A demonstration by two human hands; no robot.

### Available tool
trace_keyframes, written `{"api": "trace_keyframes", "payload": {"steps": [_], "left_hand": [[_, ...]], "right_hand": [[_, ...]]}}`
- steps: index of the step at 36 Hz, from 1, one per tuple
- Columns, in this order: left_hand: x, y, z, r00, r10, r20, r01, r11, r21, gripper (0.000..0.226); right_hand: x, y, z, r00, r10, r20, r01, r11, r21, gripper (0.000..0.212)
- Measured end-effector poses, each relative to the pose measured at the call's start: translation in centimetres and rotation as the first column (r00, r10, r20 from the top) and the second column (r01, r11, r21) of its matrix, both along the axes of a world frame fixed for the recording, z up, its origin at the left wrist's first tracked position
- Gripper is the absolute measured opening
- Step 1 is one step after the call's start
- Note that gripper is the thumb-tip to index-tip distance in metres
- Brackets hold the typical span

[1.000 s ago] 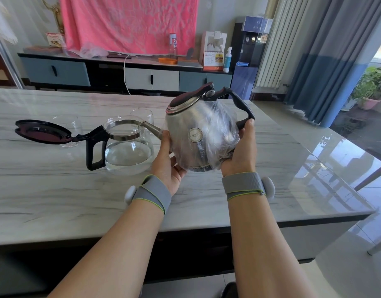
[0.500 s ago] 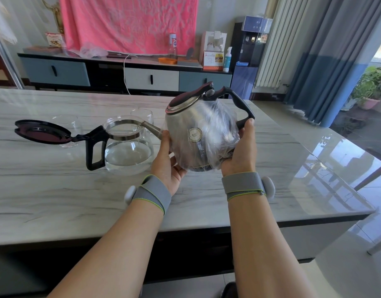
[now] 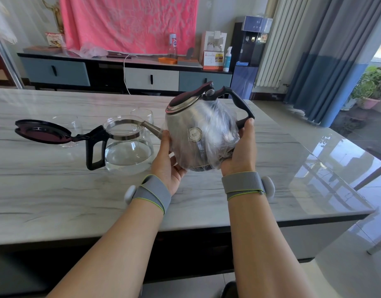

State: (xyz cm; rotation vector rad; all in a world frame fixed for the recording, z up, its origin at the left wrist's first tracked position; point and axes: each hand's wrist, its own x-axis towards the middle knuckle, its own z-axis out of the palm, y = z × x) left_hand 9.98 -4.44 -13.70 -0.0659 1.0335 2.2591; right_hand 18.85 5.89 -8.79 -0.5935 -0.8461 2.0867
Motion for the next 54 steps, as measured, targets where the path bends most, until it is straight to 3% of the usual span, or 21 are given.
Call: {"api": "trace_keyframes", "payload": {"steps": [54], "left_hand": [[-0.27, 0.06, -0.34, 1.000, 0.008, 0.005, -0.008, 1.000, -0.003, 0.054]], "right_hand": [[-0.08, 0.18, -0.09, 1.000, -0.006, 0.017, 0.006, 1.000, 0.020, 0.039]]}}
